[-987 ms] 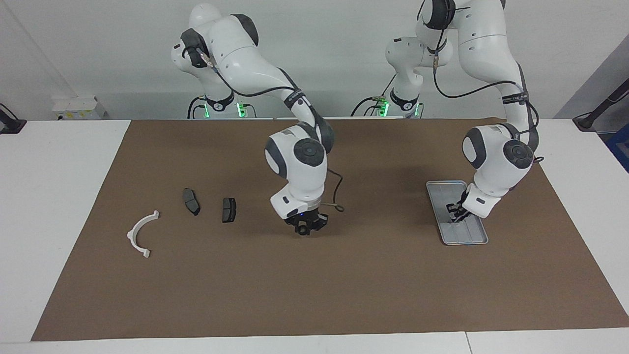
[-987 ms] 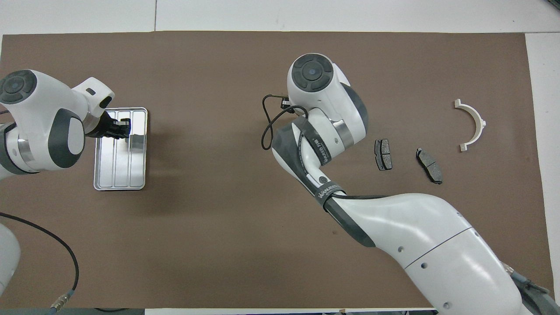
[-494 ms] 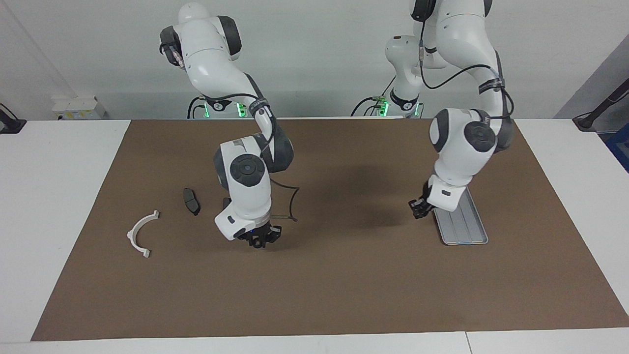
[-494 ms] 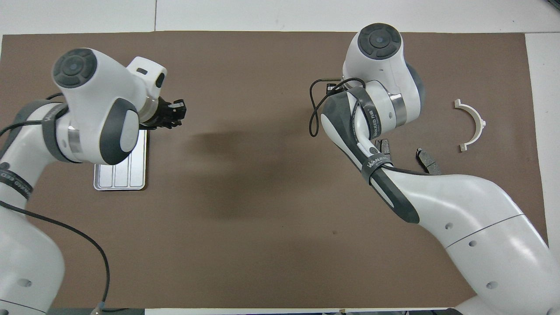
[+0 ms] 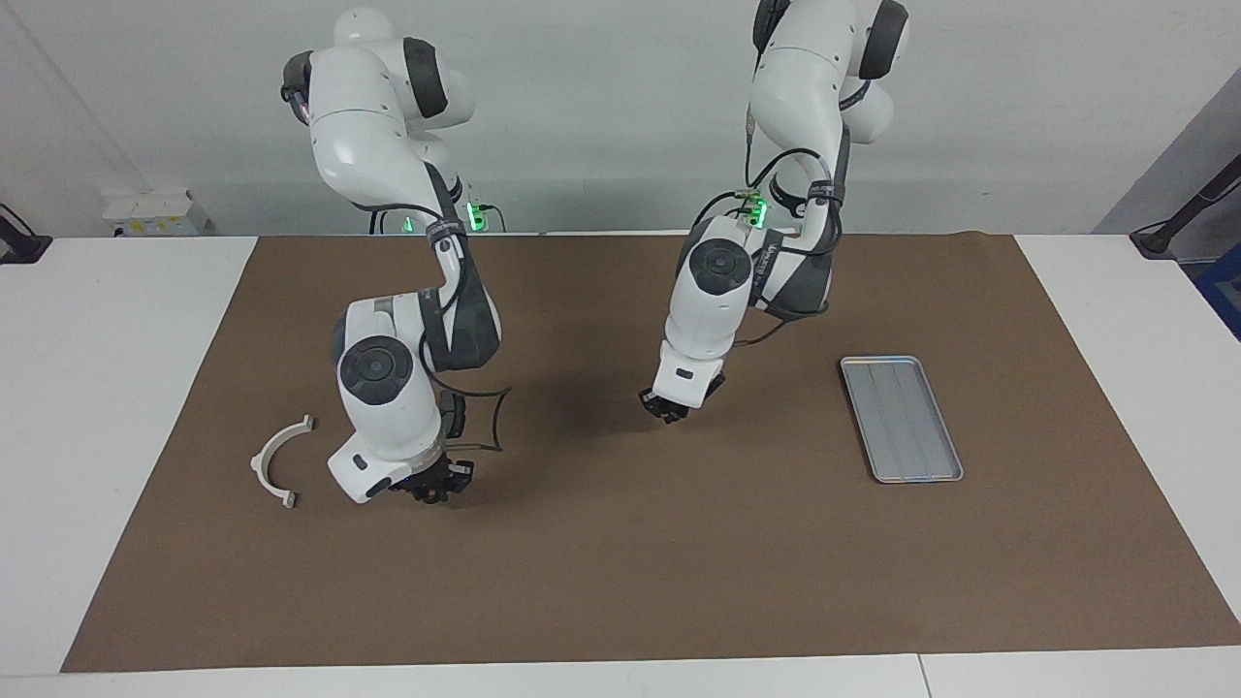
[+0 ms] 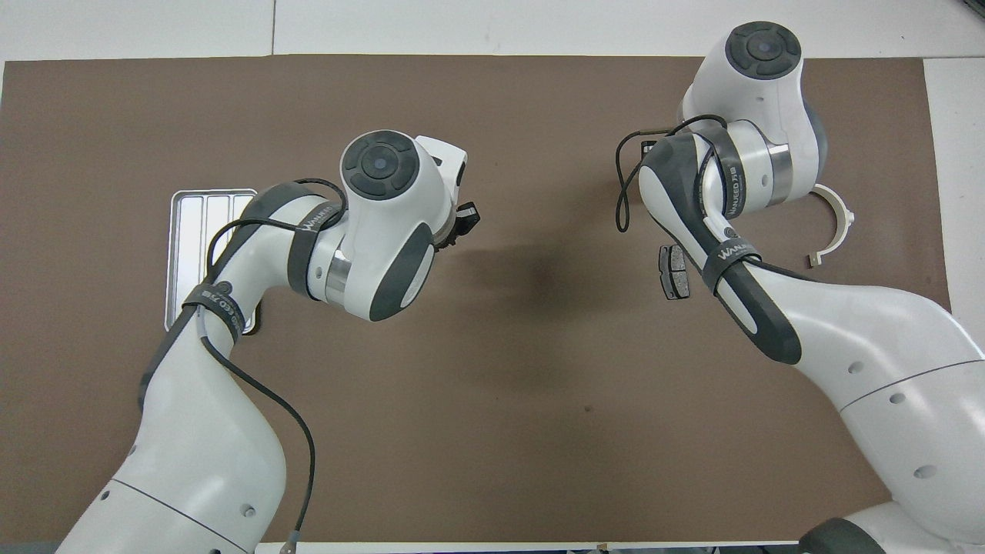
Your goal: Place bearing gear from tray to pile
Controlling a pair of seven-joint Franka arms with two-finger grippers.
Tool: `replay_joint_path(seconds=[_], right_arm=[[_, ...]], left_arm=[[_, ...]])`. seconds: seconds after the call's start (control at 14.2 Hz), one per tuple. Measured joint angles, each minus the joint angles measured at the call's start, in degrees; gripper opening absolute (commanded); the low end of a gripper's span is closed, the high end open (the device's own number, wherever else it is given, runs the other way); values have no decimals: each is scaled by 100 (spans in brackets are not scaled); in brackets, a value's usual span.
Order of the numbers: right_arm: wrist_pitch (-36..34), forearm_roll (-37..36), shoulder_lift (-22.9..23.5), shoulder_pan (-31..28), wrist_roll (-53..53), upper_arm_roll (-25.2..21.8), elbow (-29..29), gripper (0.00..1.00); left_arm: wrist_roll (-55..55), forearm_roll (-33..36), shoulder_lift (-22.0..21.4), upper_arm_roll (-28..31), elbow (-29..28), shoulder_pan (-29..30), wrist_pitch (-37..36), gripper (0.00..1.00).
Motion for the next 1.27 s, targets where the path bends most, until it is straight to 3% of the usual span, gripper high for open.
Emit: replay_joint_path(seconds=[0.56,1.27], right_arm=[[48,0,171,-216,-209,-1,-40,1],[323,8,282,-311,-305,6,-94,1]], left_arm=[[250,27,90,9,-373,-67,520,0],[300,29,145,2,-456,-100,601,0]])
